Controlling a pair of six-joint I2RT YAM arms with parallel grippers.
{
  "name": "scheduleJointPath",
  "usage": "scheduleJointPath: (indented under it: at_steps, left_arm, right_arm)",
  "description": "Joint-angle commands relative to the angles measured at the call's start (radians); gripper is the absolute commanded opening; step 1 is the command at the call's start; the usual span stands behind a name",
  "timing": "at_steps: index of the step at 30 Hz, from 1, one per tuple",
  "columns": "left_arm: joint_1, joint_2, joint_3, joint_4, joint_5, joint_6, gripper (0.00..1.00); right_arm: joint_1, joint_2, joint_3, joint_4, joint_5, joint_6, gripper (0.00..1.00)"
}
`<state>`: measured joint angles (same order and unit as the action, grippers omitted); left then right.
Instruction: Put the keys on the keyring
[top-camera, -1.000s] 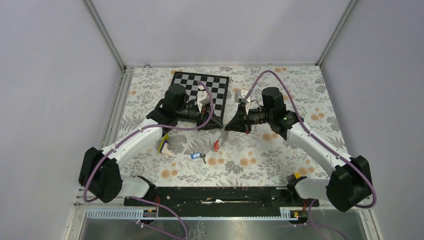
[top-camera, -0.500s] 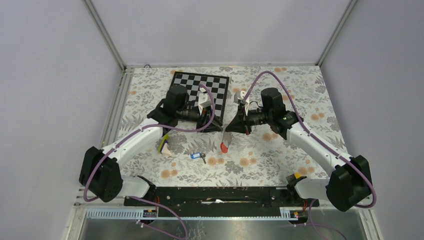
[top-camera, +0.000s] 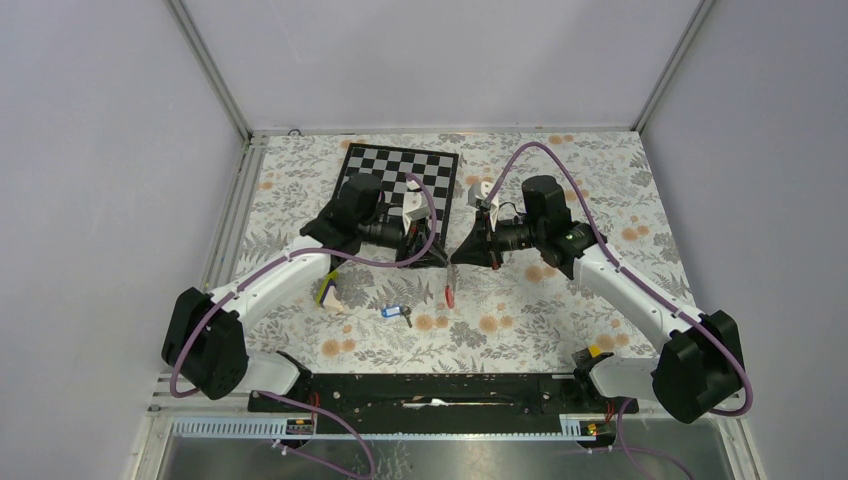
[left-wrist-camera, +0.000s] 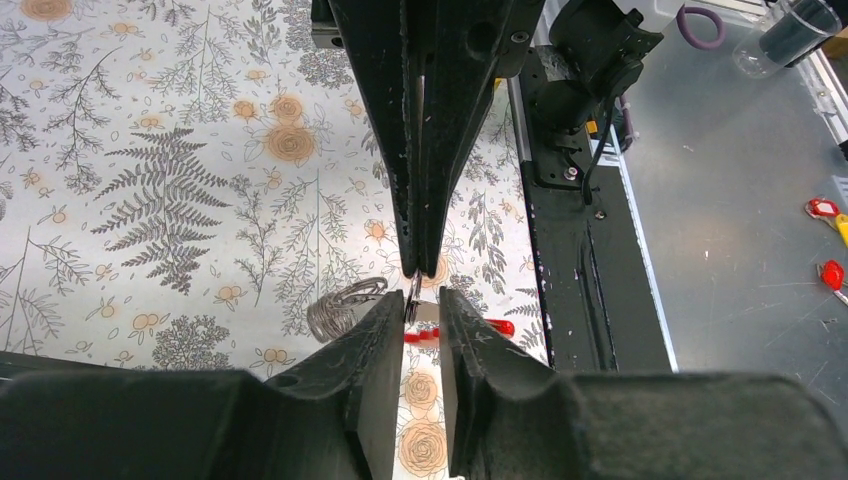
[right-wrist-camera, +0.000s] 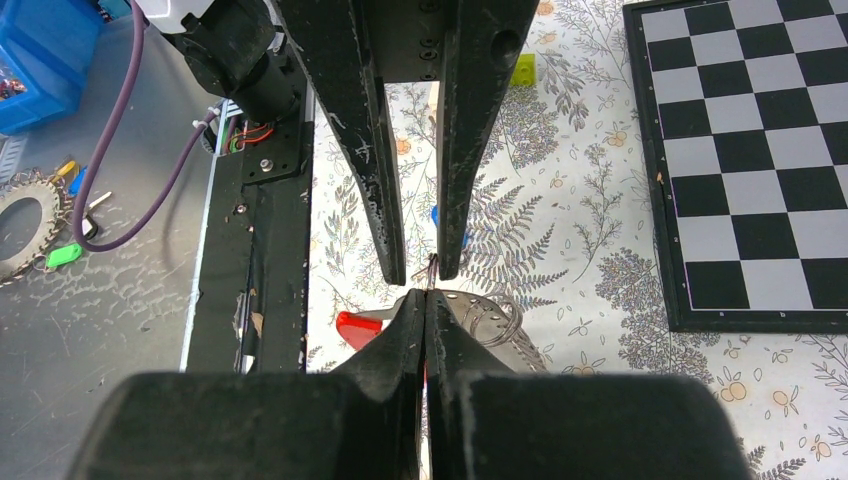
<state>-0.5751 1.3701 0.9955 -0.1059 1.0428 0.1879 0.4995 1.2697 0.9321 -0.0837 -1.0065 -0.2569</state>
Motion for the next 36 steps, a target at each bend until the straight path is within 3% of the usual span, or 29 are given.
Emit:
scheduleJointPath:
  at_steps: [1, 8, 10, 12, 15, 18, 21, 26, 32, 36]
  left_arm:
    - [-0.003, -0.003, 0.040, 0.022, 0.014, 0.022, 0.22]
    - [-0.003, 0.001, 0.043, 0.020, 0.018, 0.022, 0.08]
    - [-0.003, 0.000, 0.043, 0.021, 0.017, 0.022, 0.00]
    - [-0.002, -0.002, 0.044, 0.019, 0.016, 0.023, 0.00]
    - [0.002, -0.014, 0.040, 0.017, 0.001, 0.024, 0.00]
    - [0.022, -0.039, 0.031, 0.037, -0.049, -0.009, 0.00]
    - [0.066, -0.066, 0.033, 0.064, -0.097, -0.082, 0.00]
    - [0.141, -0.084, 0.078, 0.066, -0.113, -0.179, 0.00]
    - [0.205, -0.074, 0.159, 0.002, -0.158, -0.225, 0.00]
    - [0.237, -0.075, 0.186, 0.002, -0.211, -0.241, 0.00]
  right_arm:
    - [0.008, -0.007, 0.033, 0.049, -0.023, 0.005, 0.00]
    - [0.008, -0.005, 0.027, 0.054, -0.023, 0.007, 0.00]
    - [0.008, -0.006, 0.025, 0.057, -0.020, 0.006, 0.00]
    - [0.008, -0.005, 0.024, 0.058, -0.016, 0.007, 0.03]
    - [0.007, -0.019, 0.016, 0.059, 0.005, 0.005, 0.28]
    - [-0.006, -0.048, 0.001, 0.058, 0.061, 0.001, 0.70]
    - [-0.032, -0.080, -0.006, 0.048, 0.121, 0.005, 0.97]
    - [-0.046, -0.107, -0.006, 0.014, 0.154, 0.010, 1.00]
    - [-0.047, -0.052, -0.002, 0.036, 0.025, 0.126, 1.00]
    - [-0.014, 0.037, 0.057, -0.062, 0.038, 0.058, 0.93]
